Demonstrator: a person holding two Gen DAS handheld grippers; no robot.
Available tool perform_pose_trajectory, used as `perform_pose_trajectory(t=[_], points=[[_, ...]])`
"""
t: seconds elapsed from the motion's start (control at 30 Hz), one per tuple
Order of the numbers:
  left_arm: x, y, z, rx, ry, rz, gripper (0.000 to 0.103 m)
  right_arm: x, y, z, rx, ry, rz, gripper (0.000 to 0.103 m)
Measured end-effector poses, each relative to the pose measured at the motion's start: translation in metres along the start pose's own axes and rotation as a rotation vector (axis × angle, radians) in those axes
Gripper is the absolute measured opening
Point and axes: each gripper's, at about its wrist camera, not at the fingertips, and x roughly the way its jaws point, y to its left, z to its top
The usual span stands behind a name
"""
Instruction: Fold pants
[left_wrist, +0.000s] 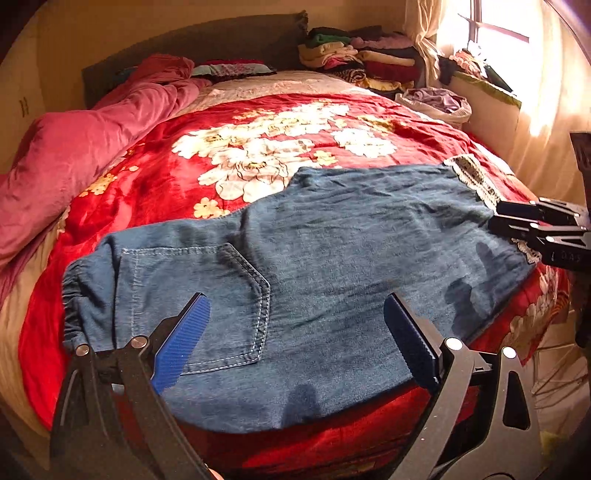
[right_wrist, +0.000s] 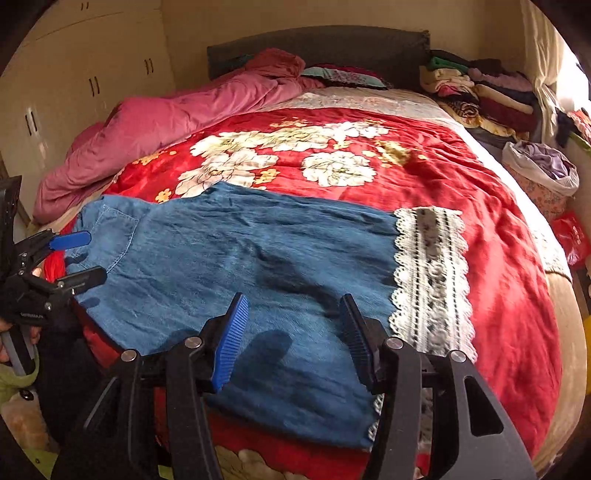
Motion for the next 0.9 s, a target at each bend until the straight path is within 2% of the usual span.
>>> perform_pose_trajectory(t=[0.17,0.23,0.33,0.4,0.5,0.57,0.63,0.73,0.8,0.9], points=[[0.031,0.005,-0.019,0.009,0.105,0.037,0.09,0.039,0.002,0.006,-0.008,0.078,-0.043,0.05],[0.031,0.01,-0.022,-0.011,0.102,0.015,0.09,0.05,-0.008,0.0,0.021,0.12,-0.066,0.051],[0.031,0.011,-0.022,-0.019,0.102,0.004,0.09,0.048,-0.025,-0.007,0.1,0.105,-0.025,0.051],[0.032,0.01,-0.022,-0.017,0.101,0.006,0.091,0.044,-0.025,-0.008,0.096,0.096,-0.023,0.05],[0.027,0.011,-0.022,-0.023,0.082,0.0,0.091,0.025,-0.025,-0.01,0.103,0.066,0.003,0.052],[0.019,0.013,-0.021,-0.037,0.058,-0.009,0.091,0.001,-0.03,-0.013,0.123,0.022,0.015,0.056],[0.009,0.014,-0.018,-0.048,0.029,-0.018,0.091,-0.025,-0.038,-0.017,0.145,-0.022,0.001,0.062],[-0.006,0.01,-0.011,-0.047,-0.005,-0.038,0.091,-0.056,-0.054,-0.028,0.186,-0.059,-0.03,0.062],[-0.013,0.004,-0.004,-0.034,-0.024,-0.05,0.091,-0.07,-0.065,-0.036,0.215,-0.065,-0.046,0.063],[-0.021,-0.007,0.007,-0.006,-0.046,-0.054,0.092,-0.081,-0.075,-0.045,0.244,-0.077,-0.07,0.069]])
